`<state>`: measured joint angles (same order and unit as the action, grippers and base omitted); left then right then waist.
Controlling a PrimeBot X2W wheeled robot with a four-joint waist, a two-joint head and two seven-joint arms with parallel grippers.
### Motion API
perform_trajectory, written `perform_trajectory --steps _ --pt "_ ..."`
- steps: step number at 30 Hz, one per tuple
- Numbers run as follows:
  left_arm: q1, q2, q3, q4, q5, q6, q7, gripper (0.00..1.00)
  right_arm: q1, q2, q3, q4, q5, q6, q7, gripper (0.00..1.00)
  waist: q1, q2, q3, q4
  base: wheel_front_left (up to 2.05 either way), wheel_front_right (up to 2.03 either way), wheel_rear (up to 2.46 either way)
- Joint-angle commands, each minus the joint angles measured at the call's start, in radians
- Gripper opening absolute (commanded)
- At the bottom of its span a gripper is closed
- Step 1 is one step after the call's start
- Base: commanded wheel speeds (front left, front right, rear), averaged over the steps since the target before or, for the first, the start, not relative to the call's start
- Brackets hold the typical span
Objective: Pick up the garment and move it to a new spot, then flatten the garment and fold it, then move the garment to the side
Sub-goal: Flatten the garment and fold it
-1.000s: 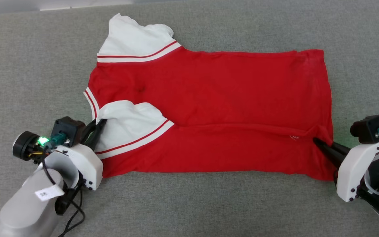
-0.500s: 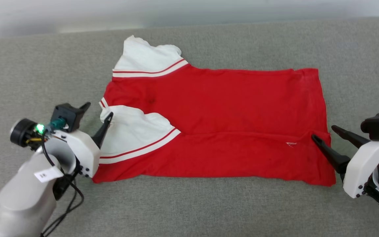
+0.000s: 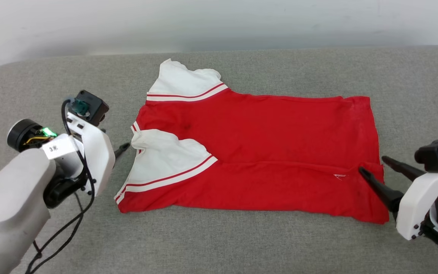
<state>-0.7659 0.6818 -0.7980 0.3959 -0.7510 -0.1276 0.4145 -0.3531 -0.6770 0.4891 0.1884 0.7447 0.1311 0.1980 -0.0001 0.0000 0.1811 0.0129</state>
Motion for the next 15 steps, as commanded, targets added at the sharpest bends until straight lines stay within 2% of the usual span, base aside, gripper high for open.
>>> perform_trajectory --steps 1,4,8,15 --pt "-0.015 0.017 -0.018 -0.016 -0.029 -0.001 0.058 1.00 0.009 0.010 0.005 -0.010 -0.009 -0.001 0.013 1.00 0.0001 0.0000 0.001 -0.005 0.00 0.00 0.00" --pt "-0.024 0.040 -0.055 -0.053 -0.098 -0.001 0.174 1.00 0.008 0.010 0.015 -0.022 -0.009 -0.001 0.037 1.00 0.0001 0.0000 0.006 -0.013 0.00 0.00 0.00" --pt "-0.016 0.060 -0.089 -0.062 -0.172 -0.001 0.277 1.00 -0.010 0.010 0.024 -0.039 -0.012 -0.001 0.064 1.00 0.0001 0.0000 0.022 -0.030 0.00 0.00 0.00" --pt "0.014 0.068 -0.127 -0.017 -0.224 -0.001 0.348 1.00 -0.037 0.012 0.040 -0.054 -0.004 -0.001 0.093 1.00 0.0001 0.0000 0.050 -0.062 0.00 0.00 0.00"
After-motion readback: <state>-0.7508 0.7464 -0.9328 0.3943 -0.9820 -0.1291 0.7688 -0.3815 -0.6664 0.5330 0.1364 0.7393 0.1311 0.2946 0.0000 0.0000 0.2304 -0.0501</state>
